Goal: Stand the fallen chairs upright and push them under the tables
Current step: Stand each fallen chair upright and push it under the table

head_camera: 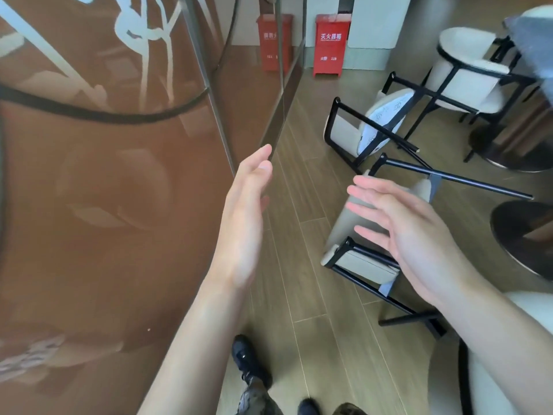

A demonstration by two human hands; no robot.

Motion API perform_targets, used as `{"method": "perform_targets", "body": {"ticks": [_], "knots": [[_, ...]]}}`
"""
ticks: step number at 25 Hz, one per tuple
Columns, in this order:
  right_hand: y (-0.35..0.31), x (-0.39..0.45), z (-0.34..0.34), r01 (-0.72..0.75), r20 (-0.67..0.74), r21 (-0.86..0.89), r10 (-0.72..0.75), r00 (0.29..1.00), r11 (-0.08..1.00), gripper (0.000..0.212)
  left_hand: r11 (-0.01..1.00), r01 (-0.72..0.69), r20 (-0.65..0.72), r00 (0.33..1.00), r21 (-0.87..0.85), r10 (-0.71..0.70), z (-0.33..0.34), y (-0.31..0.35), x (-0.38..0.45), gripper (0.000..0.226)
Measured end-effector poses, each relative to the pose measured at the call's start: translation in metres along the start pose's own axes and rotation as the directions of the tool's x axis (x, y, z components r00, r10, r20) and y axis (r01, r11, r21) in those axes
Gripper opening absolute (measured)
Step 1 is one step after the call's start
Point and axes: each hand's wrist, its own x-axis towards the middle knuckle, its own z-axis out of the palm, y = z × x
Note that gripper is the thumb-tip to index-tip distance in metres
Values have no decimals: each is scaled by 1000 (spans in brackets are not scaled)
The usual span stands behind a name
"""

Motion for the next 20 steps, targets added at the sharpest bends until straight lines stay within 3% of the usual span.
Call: {"method": "perform_targets", "body": {"ticks": [20], "knots": [[-28, 252, 109, -7, -342, 124, 49, 939, 992, 22, 999, 53, 338, 940, 15, -55, -57, -9, 316, 43]]}}
